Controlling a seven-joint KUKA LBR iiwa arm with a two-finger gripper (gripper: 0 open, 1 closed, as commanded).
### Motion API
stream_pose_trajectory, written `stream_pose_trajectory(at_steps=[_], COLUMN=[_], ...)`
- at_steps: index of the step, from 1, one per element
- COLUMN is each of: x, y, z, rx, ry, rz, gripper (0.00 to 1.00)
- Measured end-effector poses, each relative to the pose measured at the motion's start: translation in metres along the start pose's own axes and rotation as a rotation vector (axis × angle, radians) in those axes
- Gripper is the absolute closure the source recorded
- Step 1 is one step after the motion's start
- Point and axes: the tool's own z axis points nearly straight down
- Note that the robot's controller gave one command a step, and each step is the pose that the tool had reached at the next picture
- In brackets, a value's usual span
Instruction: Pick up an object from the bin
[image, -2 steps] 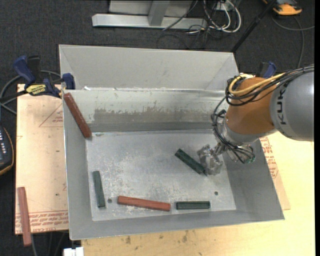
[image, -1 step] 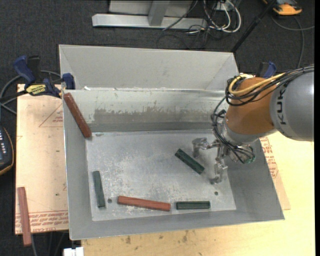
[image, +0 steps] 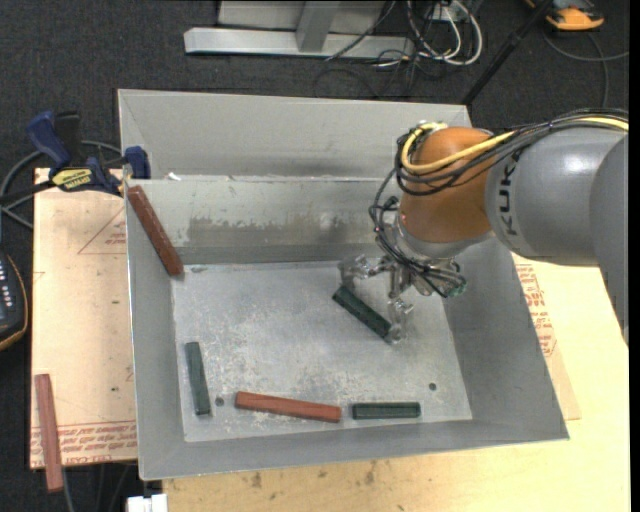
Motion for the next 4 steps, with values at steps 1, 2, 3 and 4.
stream_pose_trajectory(at_steps=[1, 2, 3, 4], x=[0.002, 0.002, -0.038, -0.037], y=[-0.002, -0.002, 0.047, 0.044], z=[0.000, 0.000, 0.000, -0.001], rx=[0.001, 0.000, -0.001, 0.000], ry=[0.002, 0.002, 0.000, 0.001], rz=[0.004, 0.004, -0.063, -0.057], gripper=[1.00, 0.00, 0.00, 1.00])
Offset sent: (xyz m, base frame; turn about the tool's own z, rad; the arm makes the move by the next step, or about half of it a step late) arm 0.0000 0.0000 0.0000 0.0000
